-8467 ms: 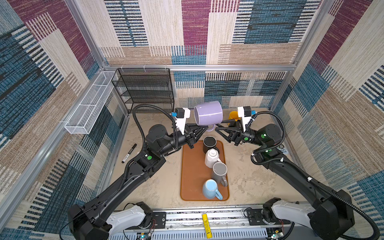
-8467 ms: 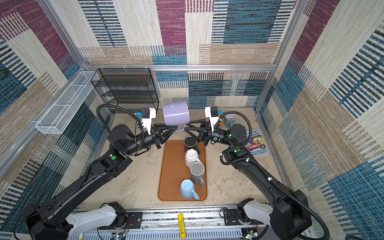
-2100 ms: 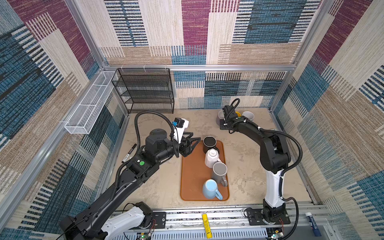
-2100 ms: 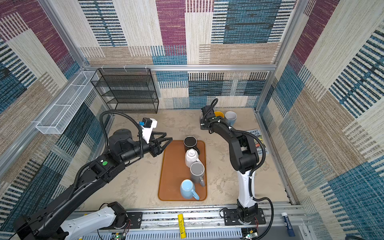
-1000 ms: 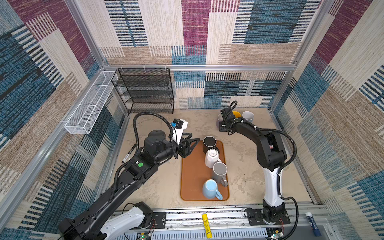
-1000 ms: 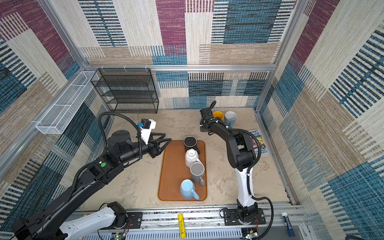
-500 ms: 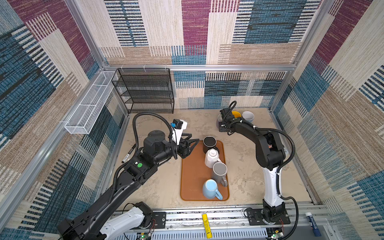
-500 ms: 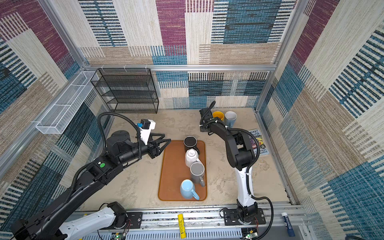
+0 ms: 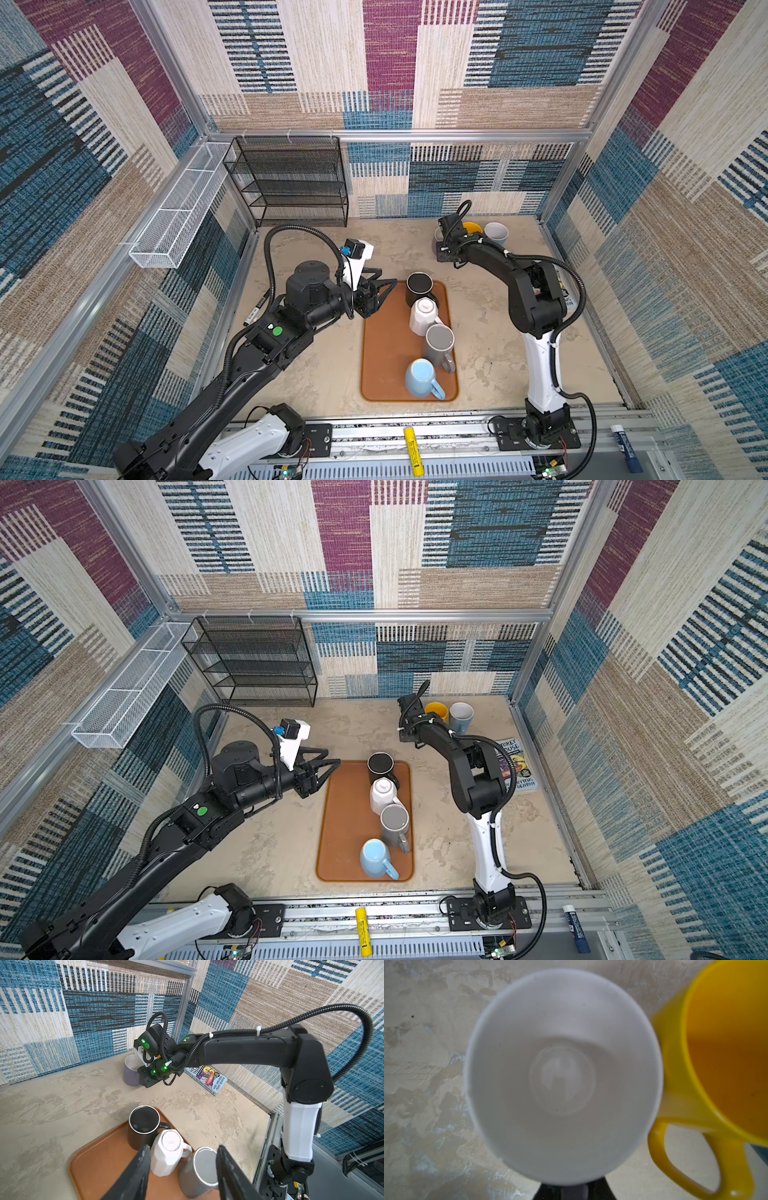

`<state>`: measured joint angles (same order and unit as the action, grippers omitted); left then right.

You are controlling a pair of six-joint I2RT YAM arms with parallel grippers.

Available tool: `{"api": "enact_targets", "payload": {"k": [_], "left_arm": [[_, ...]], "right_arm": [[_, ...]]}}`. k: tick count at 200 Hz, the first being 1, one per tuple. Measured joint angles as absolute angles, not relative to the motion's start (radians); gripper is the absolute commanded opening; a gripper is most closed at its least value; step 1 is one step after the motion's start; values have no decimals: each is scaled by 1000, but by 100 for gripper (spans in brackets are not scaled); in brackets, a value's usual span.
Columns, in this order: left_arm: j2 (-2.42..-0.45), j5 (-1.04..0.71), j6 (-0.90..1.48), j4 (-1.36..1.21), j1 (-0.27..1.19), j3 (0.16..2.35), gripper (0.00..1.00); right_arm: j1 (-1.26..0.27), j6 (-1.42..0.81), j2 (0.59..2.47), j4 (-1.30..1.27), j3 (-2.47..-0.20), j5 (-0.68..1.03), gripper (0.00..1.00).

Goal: Turn the mug right side up

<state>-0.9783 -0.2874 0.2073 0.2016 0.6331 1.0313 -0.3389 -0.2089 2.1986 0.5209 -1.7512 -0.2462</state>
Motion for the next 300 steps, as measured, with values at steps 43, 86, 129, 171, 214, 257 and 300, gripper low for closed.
{"api": "enact_targets", "payload": {"k": [43, 86, 129, 171, 214, 257, 300], "left_arm": [[-995, -268, 206, 237, 632, 1049, 52], [-1000, -268, 203, 252, 631, 1057, 52], [-1001, -264, 203, 258, 630, 1061, 52], [-999, -263, 203, 260, 630, 1063, 52], [-994, -262, 195, 278, 629, 1063, 52], [-994, -261, 182, 284, 629, 1063, 52], [-994, -260, 180, 289, 629, 1062, 52]], "right_arm": [[-339, -209, 2230, 545, -1805, -247, 5], [-339, -209, 2250, 549, -1832, -246, 10], [-339, -209, 2253, 548, -1835, -246, 14], [-339, -213, 2253, 549, -1837, -237, 20], [-339, -221, 2253, 543, -1839, -212, 26], [-339, -225, 2253, 543, -1839, -192, 35], [-339, -225, 2243, 543, -1832, -189, 43]]}}
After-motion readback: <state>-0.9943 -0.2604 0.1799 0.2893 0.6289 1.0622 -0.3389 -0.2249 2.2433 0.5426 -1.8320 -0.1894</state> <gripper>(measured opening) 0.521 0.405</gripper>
